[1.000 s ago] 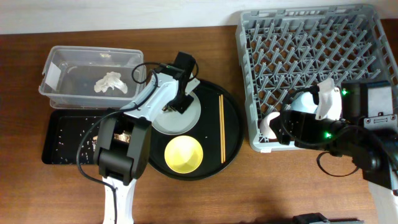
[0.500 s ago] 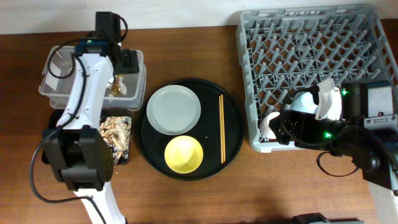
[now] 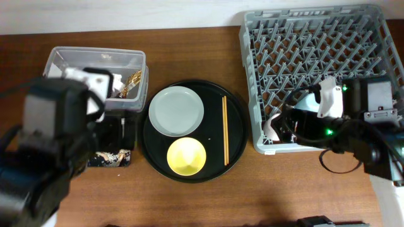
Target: Sort waste into correct bins and load items into the dishwasher rack
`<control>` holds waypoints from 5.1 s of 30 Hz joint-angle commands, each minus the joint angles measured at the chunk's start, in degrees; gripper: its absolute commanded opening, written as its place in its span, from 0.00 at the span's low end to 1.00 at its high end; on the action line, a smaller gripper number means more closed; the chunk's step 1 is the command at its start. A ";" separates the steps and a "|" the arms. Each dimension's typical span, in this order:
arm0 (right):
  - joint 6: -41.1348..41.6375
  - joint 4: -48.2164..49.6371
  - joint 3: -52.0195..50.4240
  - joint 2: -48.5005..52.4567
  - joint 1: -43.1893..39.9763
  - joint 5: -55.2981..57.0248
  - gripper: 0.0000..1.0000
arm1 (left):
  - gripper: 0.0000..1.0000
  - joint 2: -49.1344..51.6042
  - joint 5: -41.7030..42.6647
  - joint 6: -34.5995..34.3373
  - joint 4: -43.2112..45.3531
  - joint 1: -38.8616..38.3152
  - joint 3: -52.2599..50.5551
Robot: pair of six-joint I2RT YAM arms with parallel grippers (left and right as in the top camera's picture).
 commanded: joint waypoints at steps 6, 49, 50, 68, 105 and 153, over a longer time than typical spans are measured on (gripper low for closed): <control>-0.44 0.20 0.22 6.88 0.33 0.50 0.99 | 0.99 -19.78 8.90 13.57 23.52 8.70 -19.19; 2.95 11.41 -5.95 23.47 33.16 13.86 0.93 | 0.99 -70.95 27.21 16.04 86.55 16.22 -113.57; 9.20 17.05 -10.64 23.47 39.01 17.79 0.98 | 0.99 -70.95 27.21 16.04 86.55 16.22 -113.57; 18.01 34.38 -22.01 19.69 38.03 21.09 0.04 | 0.99 -70.95 27.21 16.04 86.55 16.22 -113.57; -8.96 32.52 -10.62 22.91 18.67 29.62 0.81 | 0.99 -70.95 27.21 16.04 86.55 16.22 -113.57; 28.00 42.27 -18.10 43.39 24.81 7.52 0.04 | 0.99 -70.95 27.21 16.04 86.55 16.22 -113.57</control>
